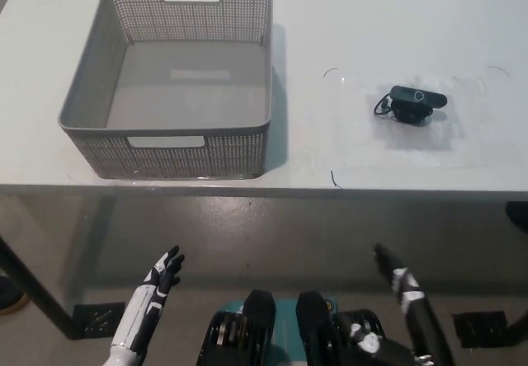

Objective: Use the right hand to pick up a webcam and put it into a container on the left side

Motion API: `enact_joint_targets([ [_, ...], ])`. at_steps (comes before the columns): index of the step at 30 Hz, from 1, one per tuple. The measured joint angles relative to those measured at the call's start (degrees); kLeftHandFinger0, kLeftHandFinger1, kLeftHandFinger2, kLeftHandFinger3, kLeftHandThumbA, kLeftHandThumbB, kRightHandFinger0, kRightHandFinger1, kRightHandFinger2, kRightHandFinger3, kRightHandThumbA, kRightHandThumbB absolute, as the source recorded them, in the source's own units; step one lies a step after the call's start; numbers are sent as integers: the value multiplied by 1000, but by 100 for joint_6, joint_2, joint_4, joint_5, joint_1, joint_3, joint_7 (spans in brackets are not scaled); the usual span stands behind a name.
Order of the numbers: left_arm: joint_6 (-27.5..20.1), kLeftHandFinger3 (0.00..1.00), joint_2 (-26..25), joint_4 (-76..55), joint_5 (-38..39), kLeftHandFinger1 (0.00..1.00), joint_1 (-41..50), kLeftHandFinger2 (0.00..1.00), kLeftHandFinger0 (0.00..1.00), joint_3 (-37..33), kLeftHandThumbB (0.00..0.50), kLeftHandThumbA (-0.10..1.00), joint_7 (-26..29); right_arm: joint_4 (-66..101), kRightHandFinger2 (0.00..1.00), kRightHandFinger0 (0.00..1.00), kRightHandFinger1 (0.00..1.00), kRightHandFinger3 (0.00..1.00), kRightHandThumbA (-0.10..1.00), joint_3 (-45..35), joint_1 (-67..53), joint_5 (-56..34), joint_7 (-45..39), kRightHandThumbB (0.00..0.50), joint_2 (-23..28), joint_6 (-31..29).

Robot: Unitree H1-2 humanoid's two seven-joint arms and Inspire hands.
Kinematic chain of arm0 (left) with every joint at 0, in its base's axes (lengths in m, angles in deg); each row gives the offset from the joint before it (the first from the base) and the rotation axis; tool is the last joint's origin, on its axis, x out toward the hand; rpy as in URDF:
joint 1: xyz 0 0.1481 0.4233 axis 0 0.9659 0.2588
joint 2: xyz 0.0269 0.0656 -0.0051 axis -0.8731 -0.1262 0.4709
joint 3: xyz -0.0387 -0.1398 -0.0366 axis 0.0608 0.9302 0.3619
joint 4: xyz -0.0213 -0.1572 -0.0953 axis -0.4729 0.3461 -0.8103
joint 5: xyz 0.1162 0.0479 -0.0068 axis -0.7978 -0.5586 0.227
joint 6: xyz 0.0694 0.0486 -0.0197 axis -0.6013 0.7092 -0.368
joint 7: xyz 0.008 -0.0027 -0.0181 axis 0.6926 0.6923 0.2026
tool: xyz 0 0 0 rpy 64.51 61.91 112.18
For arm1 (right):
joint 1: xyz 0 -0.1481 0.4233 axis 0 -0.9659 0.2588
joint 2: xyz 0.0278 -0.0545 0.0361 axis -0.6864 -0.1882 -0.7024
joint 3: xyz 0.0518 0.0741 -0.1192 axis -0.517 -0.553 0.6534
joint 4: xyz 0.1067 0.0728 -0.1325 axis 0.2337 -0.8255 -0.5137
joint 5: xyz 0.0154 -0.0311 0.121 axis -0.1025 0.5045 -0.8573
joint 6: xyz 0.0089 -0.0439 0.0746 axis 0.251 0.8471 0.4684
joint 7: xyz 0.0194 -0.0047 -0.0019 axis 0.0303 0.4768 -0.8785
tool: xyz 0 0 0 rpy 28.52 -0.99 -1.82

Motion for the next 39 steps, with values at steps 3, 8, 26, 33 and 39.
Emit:
enact_joint_targets([
  [3,-15,1000,5,0,1,1000,-21,1000,1000,3,140,1000,-4,521,1000,880,943,1000,814,-20,-148,36,189,163,40,-26],
  [8,-22,1000,5,-2,8,1000,-18,1000,1000,35,144,1000,-5,1149,1000,771,894,1000,697,-18,-191,173,550,147,58,-55],
  [26,-42,1000,21,-8,2,1000,136,1000,1000,41,163,1000,-5,1927,1000,1000,1000,1000,673,-1019,2561,643,271,261,1061,1320],
  [33,-41,1000,25,-7,1,1000,203,1000,1000,34,146,1000,-5,639,1000,1000,1000,1000,780,-901,4144,825,-178,409,1878,2104],
  [39,-40,1000,39,-8,1,1000,229,1000,1000,30,153,1000,-4,-1046,1000,1000,1000,1000,841,-419,5381,1049,-516,477,2179,2426],
])
